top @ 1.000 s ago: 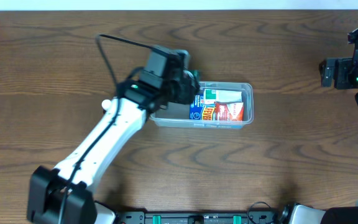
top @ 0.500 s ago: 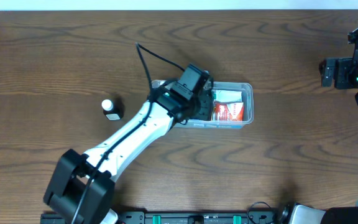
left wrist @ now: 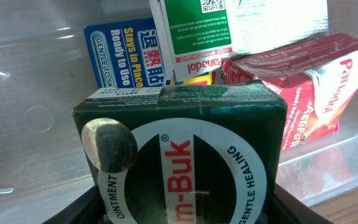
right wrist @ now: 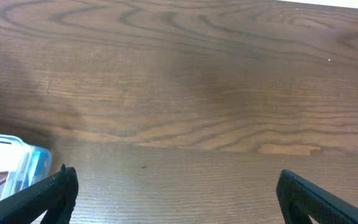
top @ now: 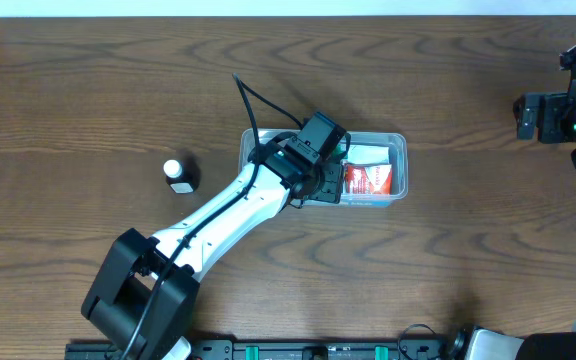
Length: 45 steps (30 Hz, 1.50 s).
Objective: Pack container
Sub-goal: 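Lower the tin into the container beside the red box and release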
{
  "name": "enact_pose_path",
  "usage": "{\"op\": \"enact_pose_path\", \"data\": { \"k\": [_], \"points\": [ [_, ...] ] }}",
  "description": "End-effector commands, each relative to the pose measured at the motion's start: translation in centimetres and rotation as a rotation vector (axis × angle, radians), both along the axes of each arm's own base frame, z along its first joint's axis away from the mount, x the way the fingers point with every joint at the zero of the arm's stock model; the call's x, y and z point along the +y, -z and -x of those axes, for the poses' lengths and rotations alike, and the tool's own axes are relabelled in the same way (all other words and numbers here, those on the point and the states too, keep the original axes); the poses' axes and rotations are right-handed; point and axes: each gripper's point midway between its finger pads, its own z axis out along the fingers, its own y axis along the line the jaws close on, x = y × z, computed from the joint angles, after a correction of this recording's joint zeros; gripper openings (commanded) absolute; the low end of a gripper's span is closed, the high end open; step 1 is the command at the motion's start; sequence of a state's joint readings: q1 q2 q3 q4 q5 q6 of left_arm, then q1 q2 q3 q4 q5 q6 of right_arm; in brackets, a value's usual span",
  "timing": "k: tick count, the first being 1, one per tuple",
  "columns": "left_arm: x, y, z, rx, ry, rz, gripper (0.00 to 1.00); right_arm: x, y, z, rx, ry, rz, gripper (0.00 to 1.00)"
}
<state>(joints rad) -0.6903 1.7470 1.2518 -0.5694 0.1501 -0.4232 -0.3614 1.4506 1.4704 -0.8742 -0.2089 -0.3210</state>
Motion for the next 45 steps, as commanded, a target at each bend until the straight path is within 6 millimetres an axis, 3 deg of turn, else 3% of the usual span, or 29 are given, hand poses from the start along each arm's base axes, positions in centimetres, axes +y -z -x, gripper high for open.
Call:
{"op": "enact_pose_path", "data": {
  "k": [1, 11, 12, 13, 26, 34, 45],
  "points": [
    [-0.2, -0.2, -0.4, -0.009, -0.014, -0.001, 0.44, -0.4, -0.2, 0.0, -0.004, 0.019, -0.011, 0.99],
    [-2.1, -0.2, 1.5, -0.009, 0.051, -0.001, 0.45, -0.4, -0.2, 0.0, -0.004, 0.019, -0.011, 0.99],
    [-2.2, -0.2, 1.6, -0.009, 0.054, -0.001, 0.56, -0.4, -0.2, 0.0, -0.004, 0.019, -0.011, 0.99],
    [-2.3, -0.2, 1.6, -0.009, 0.056, -0.001, 0.58, -0.4, -0.2, 0.0, -0.004, 0.019, -0.011, 0.99],
    [-2.0, -0.2, 1.4, -0.025, 0.062, -0.018, 0.59, -0.4, -0.2, 0.0, -0.004, 0.019, -0.011, 0.99],
    [-2.0, -0.2, 1.4, -0.025, 0.062, -0.018, 0.77, -0.4, -0.2, 0.0, -0.004, 0.019, -0.011, 0.99],
    [-2.0, -0.2, 1.3, -0.031, 0.059, -0.018, 0.78, -0.4, -0.2, 0.0, -0.004, 0.019, -0.011, 0.99]
  ]
}}
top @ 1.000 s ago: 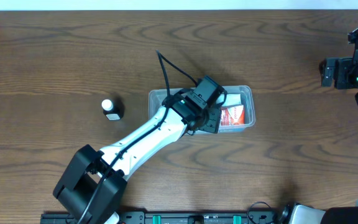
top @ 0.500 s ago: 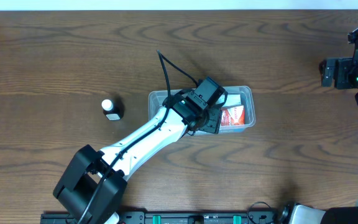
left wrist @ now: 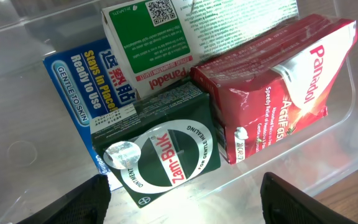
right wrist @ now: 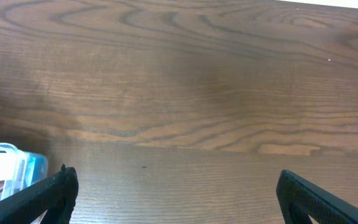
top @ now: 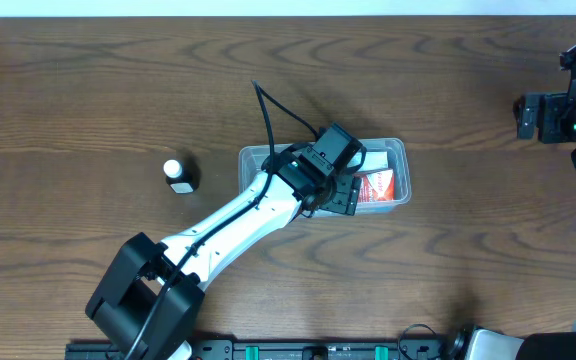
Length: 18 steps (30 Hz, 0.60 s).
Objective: Pack container
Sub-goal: 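Lower the tin into the container beside the red box and release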
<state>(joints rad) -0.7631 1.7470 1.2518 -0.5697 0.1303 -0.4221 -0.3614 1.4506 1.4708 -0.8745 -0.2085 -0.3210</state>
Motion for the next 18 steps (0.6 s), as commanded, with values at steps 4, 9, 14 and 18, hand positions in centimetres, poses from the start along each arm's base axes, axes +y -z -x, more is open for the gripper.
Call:
{"op": "enact_pose_path", "data": {
  "k": [4, 9, 14, 18],
  "points": [
    [0.1, -0.4, -1.1, -0.038, 0.002, -0.005, 0.78, -0.4, -0.1, 0.0, -0.004, 0.019, -0.012, 0.99],
    [1.0, -0.6, -2.6, -0.070, -0.014, -0.007, 0.78, -0.4, -0.1, 0.0, -0.004, 0.019, -0.012, 0.99],
    [2.9, -1.4, -4.1, -0.079, -0.064, -0.004, 0.78, -0.4, -0.1, 0.0, -0.004, 0.019, -0.012, 0.99],
    [4.6, -4.1, -4.5, -0.102, -0.103, 0.027, 0.79, -0.4, -0.1, 0.0, -0.004, 0.019, -0.012, 0.99]
  ]
}}
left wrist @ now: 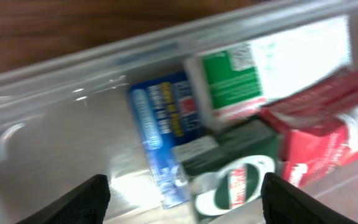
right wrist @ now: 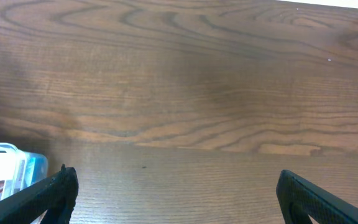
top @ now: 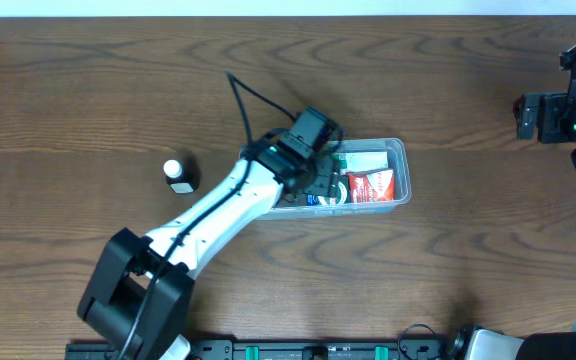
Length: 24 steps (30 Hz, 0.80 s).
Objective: Pack container
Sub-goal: 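Lower the tin into the container beside the red box and release, then withdraw left gripper and grasp the brown bottle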
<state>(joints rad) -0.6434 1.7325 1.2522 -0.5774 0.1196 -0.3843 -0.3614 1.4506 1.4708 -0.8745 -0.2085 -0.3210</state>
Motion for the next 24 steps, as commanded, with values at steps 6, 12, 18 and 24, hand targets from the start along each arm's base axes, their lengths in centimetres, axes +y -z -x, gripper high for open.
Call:
{"op": "enact_pose_path", "data": {
  "k": [6, 12, 18, 24],
  "points": [
    [1.4, -10.9, 0.0, -0.189, 0.027, 0.184, 0.84, -0.4, -0.1, 0.0, -0.004, 0.019, -0.012, 0.99],
    [3.4, -15.8, 2.3, -0.330, 0.131, 0.178, 0.98, -0.4, -0.1, 0.0, -0.004, 0.019, -0.012, 0.99],
    [7.5, -15.0, 3.5, -0.319, 0.161, 0.024, 0.98, -0.4, -0.1, 0.0, -0.004, 0.019, -0.012, 0.99],
    [12.8, -12.5, 2.3, -0.194, -0.020, -0.050, 0.98, -0.4, -0.1, 0.0, -0.004, 0.019, -0.012, 0.99]
  ]
}}
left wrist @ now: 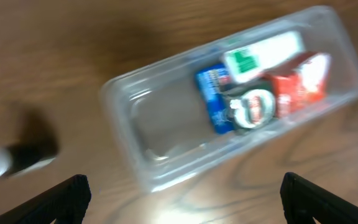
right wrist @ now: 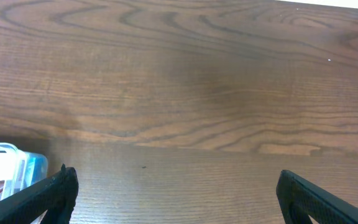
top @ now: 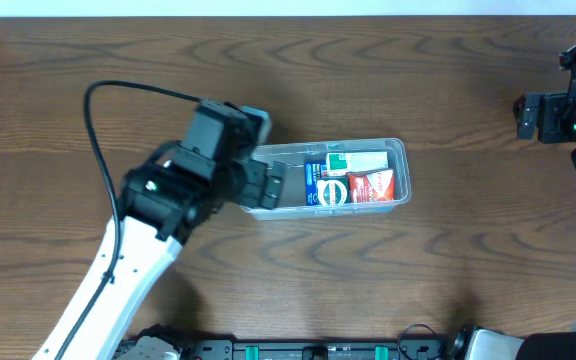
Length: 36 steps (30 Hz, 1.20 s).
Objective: Pack container
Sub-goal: 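Withdraw left gripper and grasp the brown bottle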
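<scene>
The clear plastic container (top: 280, 160) lies mid-table, and its left half (left wrist: 157, 127) is bare. Its right half holds a blue box (left wrist: 211, 99), a green-and-white Panadol box (left wrist: 260, 55), a dark green Zam-Buk box (left wrist: 252, 107) and a red Panadol box (left wrist: 300, 81). My left gripper (top: 268, 187) hangs open and empty above the container's left end, with its fingertips (left wrist: 67, 194) at the view's bottom corners. A small black bottle with a white cap (left wrist: 14, 160) lies blurred to the left; my arm hides it in the overhead view. My right gripper (top: 543, 117) stays open at the far right.
The left arm (top: 148, 230) crosses the table's left front, with its black cable (top: 118, 90) looping behind. In the right wrist view bare wood table (right wrist: 197, 93) fills the frame, with a corner of the container (right wrist: 11, 163) at the lower left.
My left gripper has pulled back from the container's inside to a higher spot over its left end. The whole container and the bottle now show in the wrist view. The right arm is unchanged.
My left gripper held the Zam-Buk box inside the container. Then the box lay among the other boxes with the gripper open above it. After that the gripper sat further left over the container, and now it is raised and clear of it.
</scene>
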{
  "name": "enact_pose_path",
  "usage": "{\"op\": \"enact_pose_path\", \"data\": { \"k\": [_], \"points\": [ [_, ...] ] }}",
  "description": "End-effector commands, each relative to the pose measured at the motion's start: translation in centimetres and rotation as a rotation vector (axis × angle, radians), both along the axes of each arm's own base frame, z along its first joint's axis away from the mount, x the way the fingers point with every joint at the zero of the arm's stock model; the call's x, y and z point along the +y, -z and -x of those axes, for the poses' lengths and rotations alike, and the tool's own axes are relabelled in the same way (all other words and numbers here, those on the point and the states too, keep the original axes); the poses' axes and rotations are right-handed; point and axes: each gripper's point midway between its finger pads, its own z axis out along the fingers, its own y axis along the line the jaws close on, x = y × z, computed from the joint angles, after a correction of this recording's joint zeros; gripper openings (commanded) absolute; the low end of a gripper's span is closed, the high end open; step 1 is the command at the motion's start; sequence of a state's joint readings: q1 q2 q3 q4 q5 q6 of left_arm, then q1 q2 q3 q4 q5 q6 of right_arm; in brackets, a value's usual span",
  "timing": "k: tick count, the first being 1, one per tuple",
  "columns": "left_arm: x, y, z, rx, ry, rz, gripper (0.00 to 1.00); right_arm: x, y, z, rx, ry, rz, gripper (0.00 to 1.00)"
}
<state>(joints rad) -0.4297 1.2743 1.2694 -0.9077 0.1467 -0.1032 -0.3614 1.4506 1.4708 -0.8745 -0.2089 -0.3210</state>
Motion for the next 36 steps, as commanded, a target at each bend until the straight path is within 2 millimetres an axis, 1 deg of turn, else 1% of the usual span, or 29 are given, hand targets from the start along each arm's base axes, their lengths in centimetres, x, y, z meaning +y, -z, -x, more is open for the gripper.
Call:
{"op": "enact_pose_path", "data": {
  "k": [1, 3, 6, 9, 11, 13, 15, 21, 23, 27, 28, 29, 30, 31, 33, 36],
  "points": [
    [3.3, 0.3, -1.7, 0.006, -0.117, -0.026, 0.98, -0.4, -0.1, 0.0, -0.004, 0.019, -0.011, 0.99],
    [5.4, 0.2, -2.7, 0.001, -0.204, -0.014, 0.98, -0.4, -0.1, 0.0, -0.004, 0.019, -0.011, 0.99],
    [9.9, 0.0, -4.3, -0.011, -0.373, 0.009, 0.98, -0.4, -0.1, 0.0, -0.004, 0.019, -0.011, 0.99],
    [13.8, 0.5, -5.4, -0.006, -0.504, 0.020, 0.98, -0.4, -0.1, 0.0, -0.004, 0.019, -0.011, 0.99],
    [15.2, 1.2, -5.9, 0.015, -0.544, 0.031, 0.98, -0.4, -0.1, 0.0, -0.004, 0.019, -0.011, 0.99],
    [16.1, 2.4, -6.2, 0.050, -0.569, 0.032, 0.98, -0.4, -0.1, 0.0, -0.004, 0.019, -0.011, 0.99],
    [16.5, 3.8, -6.4, 0.097, -0.579, 0.023, 0.98, -0.4, -0.1, 0.0, -0.004, 0.019, -0.011, 0.99],
    [16.5, 8.3, -6.5, 0.247, -0.579, -0.007, 0.98, -0.4, -0.1, 0.0, -0.004, 0.019, -0.011, 0.99],
    [16.5, 9.5, -6.5, 0.288, -0.579, -0.015, 0.98, -0.4, -0.1, 0.0, -0.004, 0.019, -0.011, 0.99],
    [16.5, 11.2, -6.4, 0.342, -0.579, -0.026, 1.00, -0.4, -0.1, 0.0, -0.004, 0.019, -0.011, 0.99],
    [16.5, 11.5, -6.4, 0.351, -0.579, -0.028, 0.98, -0.4, -0.1, 0.0, -0.004, 0.019, -0.011, 0.99],
    [16.5, 11.7, -6.4, 0.356, -0.580, -0.032, 0.93, -0.4, -0.1, 0.0, -0.004, 0.019, -0.011, 0.99],
    [16.5, 11.9, -6.4, 0.361, -0.580, -0.034, 0.86, -0.4, -0.1, 0.0, -0.004, 0.019, -0.011, 0.99],
    [16.5, 12.0, -6.4, 0.366, -0.580, -0.034, 0.77, -0.4, -0.1, 0.0, -0.004, 0.019, -0.011, 0.99],
    [16.5, 12.2, -6.3, 0.373, -0.580, -0.036, 0.68, -0.4, -0.1, 0.0, -0.004, 0.019, -0.011, 0.99],
    [16.5, 12.3, -6.1, 0.382, -0.580, -0.038, 0.67, -0.4, -0.1, 0.0, -0.004, 0.019, -0.011, 0.99]
  ]
}}
